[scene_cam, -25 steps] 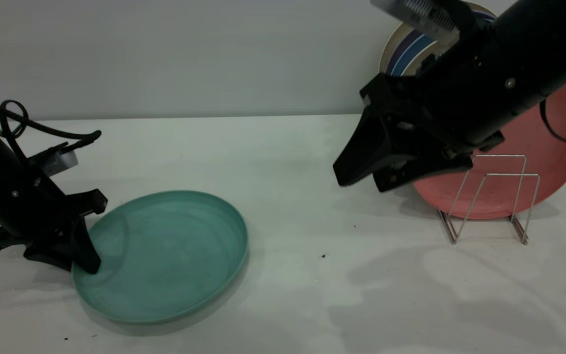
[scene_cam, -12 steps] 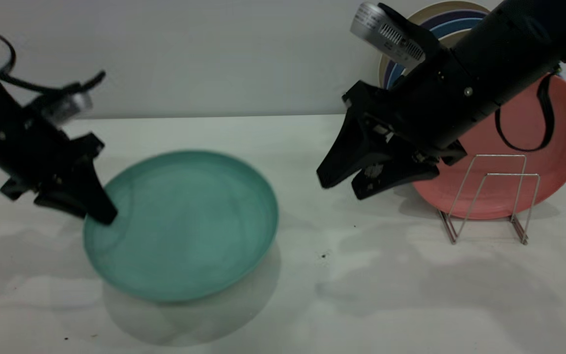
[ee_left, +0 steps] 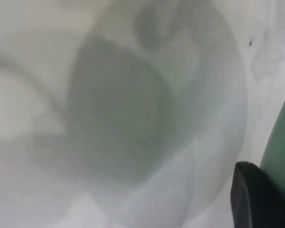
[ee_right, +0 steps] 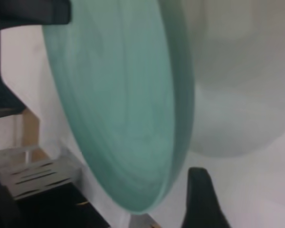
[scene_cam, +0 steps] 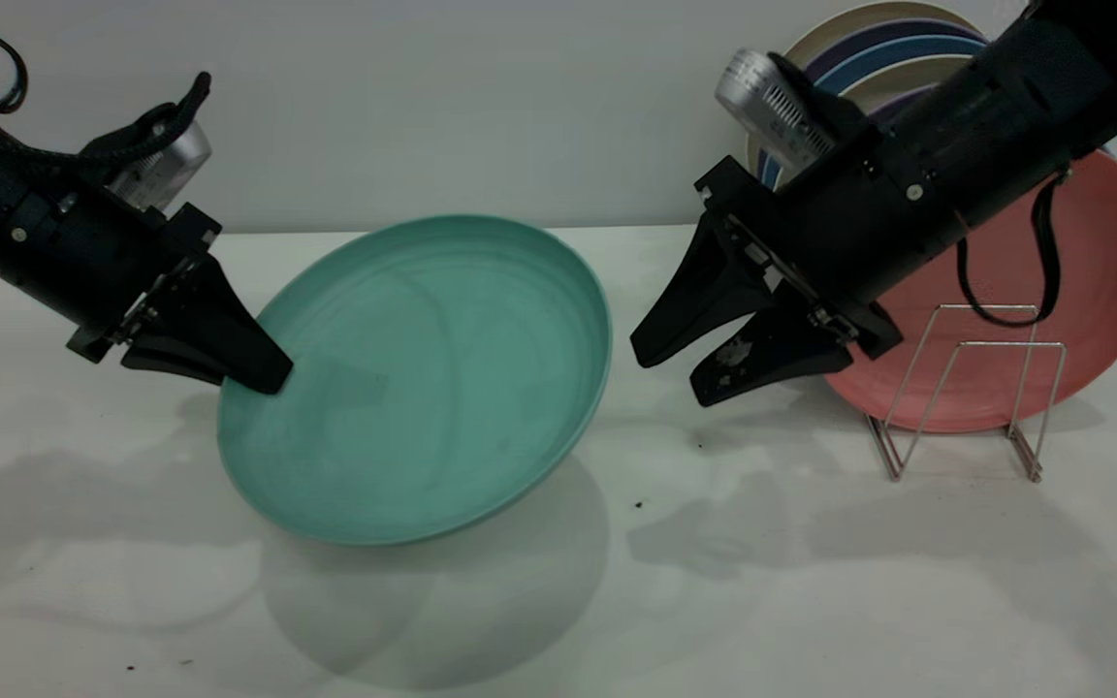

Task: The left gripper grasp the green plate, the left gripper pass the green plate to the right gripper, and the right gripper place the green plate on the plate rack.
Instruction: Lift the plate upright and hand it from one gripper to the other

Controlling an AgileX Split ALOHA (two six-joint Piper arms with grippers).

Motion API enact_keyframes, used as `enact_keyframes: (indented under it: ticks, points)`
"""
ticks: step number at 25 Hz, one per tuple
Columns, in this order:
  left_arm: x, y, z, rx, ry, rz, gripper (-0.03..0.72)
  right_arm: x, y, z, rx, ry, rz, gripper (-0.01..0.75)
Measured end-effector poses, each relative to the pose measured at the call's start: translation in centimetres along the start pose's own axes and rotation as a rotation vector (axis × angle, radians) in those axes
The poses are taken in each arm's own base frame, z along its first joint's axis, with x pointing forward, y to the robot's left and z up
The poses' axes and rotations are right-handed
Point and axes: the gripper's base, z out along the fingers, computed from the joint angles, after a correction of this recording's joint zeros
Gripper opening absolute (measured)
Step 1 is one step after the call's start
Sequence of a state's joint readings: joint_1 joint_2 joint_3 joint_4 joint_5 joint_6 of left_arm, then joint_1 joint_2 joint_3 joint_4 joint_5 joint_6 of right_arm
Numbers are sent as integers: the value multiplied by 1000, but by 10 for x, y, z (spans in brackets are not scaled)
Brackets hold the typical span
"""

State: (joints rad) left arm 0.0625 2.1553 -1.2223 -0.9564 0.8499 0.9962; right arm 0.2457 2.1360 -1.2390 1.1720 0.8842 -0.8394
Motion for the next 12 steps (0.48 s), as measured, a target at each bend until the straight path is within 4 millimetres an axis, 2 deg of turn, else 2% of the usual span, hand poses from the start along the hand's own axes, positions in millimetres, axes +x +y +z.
enact_keyframes:
  ticks: [12]
  points:
    - [-1,-8,8,-1,24,35,20,-1,4,-1,-70,-11,-16,497]
